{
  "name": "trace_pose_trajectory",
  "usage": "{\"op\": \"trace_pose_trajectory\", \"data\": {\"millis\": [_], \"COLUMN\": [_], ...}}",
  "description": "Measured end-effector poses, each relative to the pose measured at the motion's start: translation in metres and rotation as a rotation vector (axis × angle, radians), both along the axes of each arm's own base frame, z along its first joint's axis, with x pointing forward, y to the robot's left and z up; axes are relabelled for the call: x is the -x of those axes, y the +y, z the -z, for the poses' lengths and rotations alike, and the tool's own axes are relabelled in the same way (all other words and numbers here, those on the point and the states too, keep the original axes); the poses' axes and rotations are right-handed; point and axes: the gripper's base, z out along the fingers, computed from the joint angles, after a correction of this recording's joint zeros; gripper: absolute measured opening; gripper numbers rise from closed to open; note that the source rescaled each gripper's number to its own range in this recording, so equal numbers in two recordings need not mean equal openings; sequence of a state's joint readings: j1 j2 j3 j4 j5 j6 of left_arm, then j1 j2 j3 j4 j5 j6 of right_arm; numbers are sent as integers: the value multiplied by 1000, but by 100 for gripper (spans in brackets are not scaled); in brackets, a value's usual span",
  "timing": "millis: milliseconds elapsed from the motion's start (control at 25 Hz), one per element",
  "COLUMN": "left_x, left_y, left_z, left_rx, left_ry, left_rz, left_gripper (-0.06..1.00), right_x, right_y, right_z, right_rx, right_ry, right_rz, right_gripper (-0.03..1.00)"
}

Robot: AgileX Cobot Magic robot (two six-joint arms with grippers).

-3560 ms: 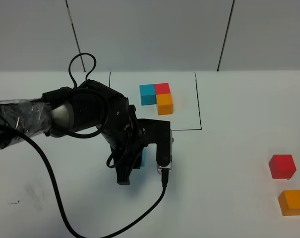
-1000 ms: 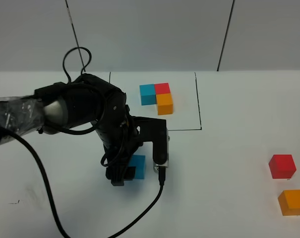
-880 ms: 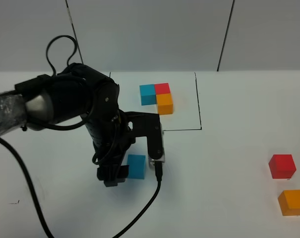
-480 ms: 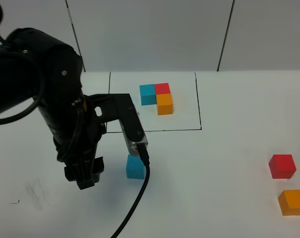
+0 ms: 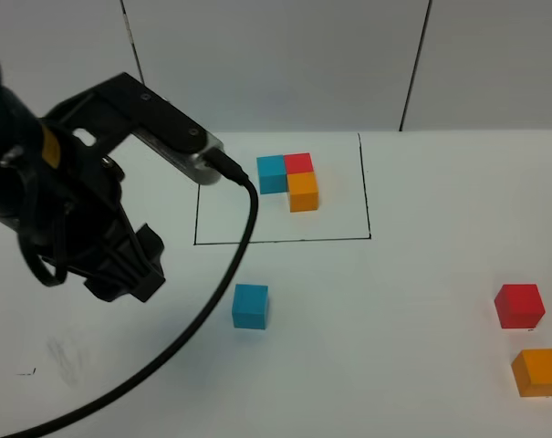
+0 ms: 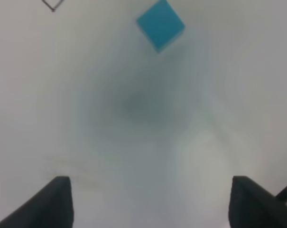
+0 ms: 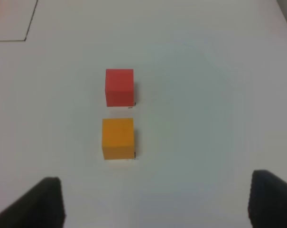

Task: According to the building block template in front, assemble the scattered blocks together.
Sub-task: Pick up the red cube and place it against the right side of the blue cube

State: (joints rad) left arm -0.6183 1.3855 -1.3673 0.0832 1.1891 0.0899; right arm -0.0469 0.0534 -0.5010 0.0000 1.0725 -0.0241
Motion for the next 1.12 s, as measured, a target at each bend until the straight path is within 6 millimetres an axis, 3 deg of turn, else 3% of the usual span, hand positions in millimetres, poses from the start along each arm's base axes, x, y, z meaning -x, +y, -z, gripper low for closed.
{"op": "trace_pose_trajectory", "data": {"millis": [280, 560, 960, 1120], "left_x": [37, 82, 146, 166], "left_y": [40, 82, 129, 144], "left_z": [-50, -87, -112, -108], "left_rx": [116, 271, 471, 512], "left_ry": [-209, -384, -535, -568], "left_rz": [-244, -419, -478, -479], "left_gripper": [62, 62, 62, 62], "right_x": [0, 0, 0, 0], "right_y": [0, 0, 0, 0], "right_z": [0, 0, 0, 0], "right_rx": [0, 0, 0, 0], "right_ry": [0, 0, 0, 0], "right_rz": [0, 0, 0, 0], "right_gripper": [62, 62, 62, 62]}}
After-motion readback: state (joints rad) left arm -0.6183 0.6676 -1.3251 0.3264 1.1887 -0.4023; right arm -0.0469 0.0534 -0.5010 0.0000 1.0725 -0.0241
